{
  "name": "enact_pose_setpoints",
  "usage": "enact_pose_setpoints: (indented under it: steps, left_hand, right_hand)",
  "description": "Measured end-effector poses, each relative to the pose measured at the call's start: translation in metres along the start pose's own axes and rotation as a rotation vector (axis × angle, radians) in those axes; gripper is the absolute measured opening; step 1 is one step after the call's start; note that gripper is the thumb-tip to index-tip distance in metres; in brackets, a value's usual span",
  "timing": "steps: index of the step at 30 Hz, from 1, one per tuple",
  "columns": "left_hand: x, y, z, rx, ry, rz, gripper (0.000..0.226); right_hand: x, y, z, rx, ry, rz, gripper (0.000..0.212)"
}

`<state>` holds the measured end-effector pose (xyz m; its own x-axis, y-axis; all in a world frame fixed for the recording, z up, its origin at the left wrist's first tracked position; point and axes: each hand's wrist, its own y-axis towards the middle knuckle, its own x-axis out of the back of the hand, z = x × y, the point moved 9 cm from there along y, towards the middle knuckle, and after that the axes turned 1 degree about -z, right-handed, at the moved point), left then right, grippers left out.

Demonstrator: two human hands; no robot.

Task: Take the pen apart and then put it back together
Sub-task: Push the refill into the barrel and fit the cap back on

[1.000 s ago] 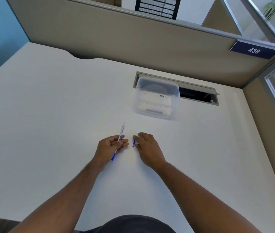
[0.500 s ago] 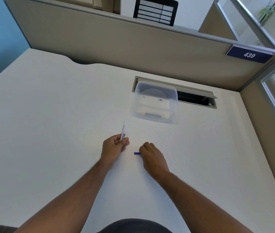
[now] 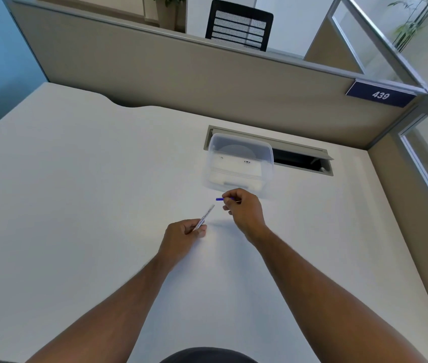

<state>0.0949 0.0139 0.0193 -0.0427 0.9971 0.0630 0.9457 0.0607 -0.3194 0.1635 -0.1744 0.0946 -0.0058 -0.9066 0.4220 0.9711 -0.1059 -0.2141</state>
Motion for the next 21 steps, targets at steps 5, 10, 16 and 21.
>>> enact_pose_setpoints:
  steps: [5,10,16,21]
  left_hand:
    - [-0.0031,-0.0004,-0.0007,0.006,0.022,0.012,0.013]
    - [-0.0053,-0.0011,0.0001,0.007,0.031,0.030,0.016]
    - [-0.0069,-0.0022,0.0021,0.026,0.021,0.046,0.017]
    - [-0.0083,-0.0042,-0.0005,-0.006,0.039,0.057,0.021]
  right_hand:
    - [-0.0001,0.0049,-0.0006,0.015,-0.121,0.049,0.015]
    - [-0.0014,0.0049,-0.0014,0.029,-0.174,0.115,0.013]
    - [0.0056,0.0065,0.0022,0.034,-0.161,0.114,0.015]
    - [0.0004,0.0066,0.0056,0.061,-0.258,0.167,0.016]
